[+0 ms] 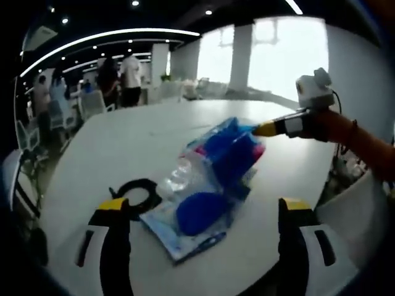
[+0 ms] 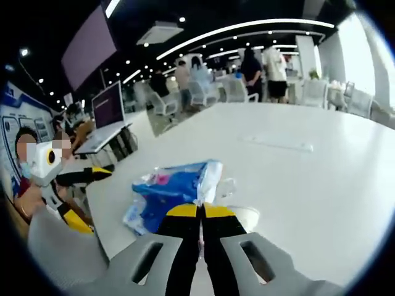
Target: Arrange the tabletop items into an orderly group along one side of the table until the central work area is clear of visible clutter.
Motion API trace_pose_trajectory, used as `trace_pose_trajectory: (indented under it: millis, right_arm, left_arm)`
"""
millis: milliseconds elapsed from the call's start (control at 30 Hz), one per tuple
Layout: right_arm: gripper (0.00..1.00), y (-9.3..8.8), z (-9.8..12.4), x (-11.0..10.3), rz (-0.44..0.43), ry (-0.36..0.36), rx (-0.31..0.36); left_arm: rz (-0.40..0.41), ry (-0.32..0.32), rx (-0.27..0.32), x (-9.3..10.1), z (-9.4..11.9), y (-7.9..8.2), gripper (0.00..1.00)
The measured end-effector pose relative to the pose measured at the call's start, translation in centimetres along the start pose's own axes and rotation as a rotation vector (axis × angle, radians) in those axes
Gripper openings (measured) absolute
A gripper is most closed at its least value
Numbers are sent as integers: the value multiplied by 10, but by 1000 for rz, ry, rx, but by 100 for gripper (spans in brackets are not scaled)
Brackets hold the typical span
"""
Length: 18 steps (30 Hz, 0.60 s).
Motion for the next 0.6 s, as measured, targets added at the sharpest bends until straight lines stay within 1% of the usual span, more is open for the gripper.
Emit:
trace_pose_trajectory:
  millis: [300,467,600]
  right_arm:
    - [1,15,4,12,3,-28,16]
    - [1,25,6,22,-14,-40,34]
    - [1,30,7,26,-14,-50,39]
  left_arm:
    - [-5,-10,2,0,-1,1,99]
    - [-2,-15,-3,0,-1,1,99]
    - [-5,-5,-10,-1,-1,0,99]
Point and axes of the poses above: the point that each gripper's makers call its tool centre point, and the gripper's own axes: z roughly backward along the fingers, x roughly to its right, y roughly out of its top, the point moved 10 cm from there along z, roughly backward along the fingers, and after that the axes turned 10 degrees about -z, right-handed, at the moved point
